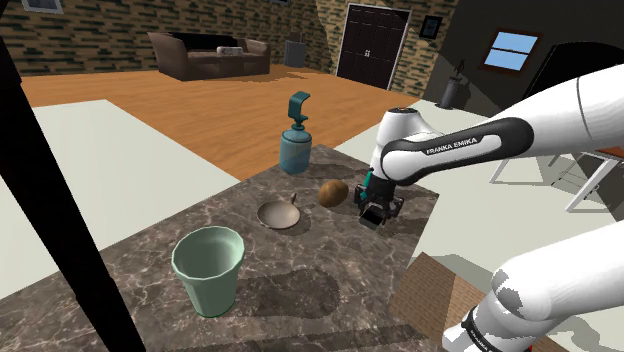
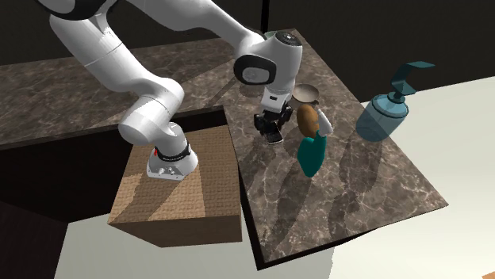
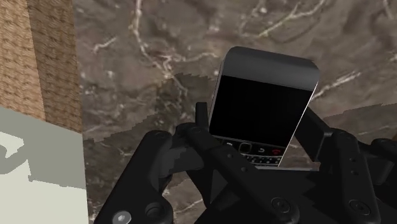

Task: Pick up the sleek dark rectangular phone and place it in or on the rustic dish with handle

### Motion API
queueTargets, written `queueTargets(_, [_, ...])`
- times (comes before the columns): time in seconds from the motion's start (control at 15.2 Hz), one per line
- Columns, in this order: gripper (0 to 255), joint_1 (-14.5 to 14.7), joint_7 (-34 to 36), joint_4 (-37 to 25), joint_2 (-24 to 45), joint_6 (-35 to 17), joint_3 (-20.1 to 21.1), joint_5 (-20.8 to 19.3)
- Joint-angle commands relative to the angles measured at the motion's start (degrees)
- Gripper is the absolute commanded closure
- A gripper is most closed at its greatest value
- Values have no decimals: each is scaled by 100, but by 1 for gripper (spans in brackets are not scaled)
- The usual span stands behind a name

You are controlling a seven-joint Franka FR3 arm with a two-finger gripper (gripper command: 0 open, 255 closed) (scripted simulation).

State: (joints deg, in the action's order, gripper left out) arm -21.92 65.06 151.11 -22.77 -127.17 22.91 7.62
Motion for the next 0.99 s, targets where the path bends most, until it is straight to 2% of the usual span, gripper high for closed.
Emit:
queueTargets(0.0, [255, 19, -11, -86, -109, 196, -24, 18])
queueTargets(0.92, [255, 43, -116, -803, -638, 1432, -234, 13])
